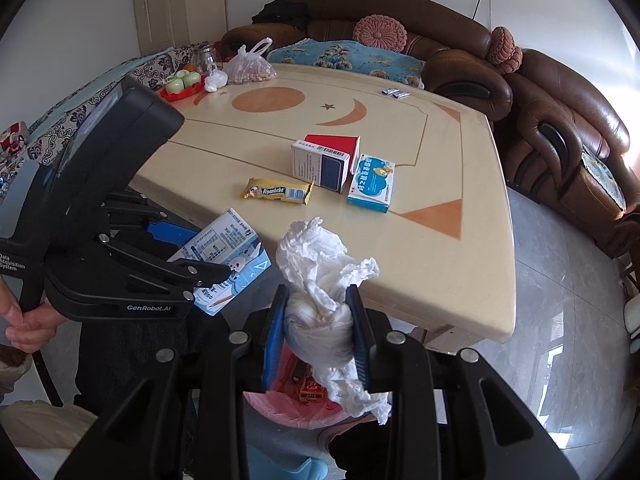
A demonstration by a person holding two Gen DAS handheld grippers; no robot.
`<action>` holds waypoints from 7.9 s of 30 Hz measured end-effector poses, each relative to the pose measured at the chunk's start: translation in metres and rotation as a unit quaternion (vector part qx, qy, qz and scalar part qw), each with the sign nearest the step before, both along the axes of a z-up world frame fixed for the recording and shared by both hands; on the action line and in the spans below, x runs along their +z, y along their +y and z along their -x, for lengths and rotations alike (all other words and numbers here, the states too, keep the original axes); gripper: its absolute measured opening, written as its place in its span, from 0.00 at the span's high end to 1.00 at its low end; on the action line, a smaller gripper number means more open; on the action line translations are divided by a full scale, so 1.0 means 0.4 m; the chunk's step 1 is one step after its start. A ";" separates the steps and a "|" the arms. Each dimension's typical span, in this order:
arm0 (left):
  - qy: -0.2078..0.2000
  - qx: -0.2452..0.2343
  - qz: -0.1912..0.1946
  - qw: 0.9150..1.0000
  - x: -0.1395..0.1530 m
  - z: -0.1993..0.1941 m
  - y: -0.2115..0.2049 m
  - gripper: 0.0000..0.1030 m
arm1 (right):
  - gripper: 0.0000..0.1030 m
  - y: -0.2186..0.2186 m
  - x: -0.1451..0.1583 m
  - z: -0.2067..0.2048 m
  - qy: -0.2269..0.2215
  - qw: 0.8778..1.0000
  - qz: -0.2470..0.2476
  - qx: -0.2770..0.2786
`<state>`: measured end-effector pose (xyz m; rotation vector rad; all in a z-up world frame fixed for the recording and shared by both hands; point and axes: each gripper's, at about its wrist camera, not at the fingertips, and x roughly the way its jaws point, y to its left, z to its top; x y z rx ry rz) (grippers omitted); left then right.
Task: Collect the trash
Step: 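Lift the milk carton with the left tool while the right tool lifts the tissue toward the bin, then lower the carton with the left tool while the right tool lowers the tissue over the pink bin, then open the left tool over the bin while the right tool releases the tissue, then raise both open tools from the bin toward the snack bar and barcode box, then grasp the yellow snack bar with the left tool while the right tool grasps the white barcode box, then carry the snack bar with the left tool while the right tool carries the barcode box over the bin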
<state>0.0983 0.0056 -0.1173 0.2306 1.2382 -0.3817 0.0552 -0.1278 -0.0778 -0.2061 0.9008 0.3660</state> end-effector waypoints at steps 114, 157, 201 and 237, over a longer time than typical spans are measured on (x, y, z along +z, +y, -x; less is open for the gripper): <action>-0.116 -0.250 -0.099 0.956 0.338 -0.109 0.081 0.08 | 0.07 0.001 0.362 -0.299 -0.025 0.982 -0.027 0.188; 0.081 -0.302 -0.018 0.950 -0.159 -0.387 0.044 0.08 | 0.29 0.232 -0.168 -0.681 0.164 0.927 0.062 0.332; 0.079 -0.137 -0.003 0.987 -0.149 -0.425 0.096 0.81 | 0.79 0.203 -0.214 -0.640 0.159 0.973 0.042 0.164; -0.020 -0.146 0.020 0.989 0.087 -0.216 0.045 0.81 | 0.79 -0.019 0.049 -0.353 0.064 0.996 0.014 0.055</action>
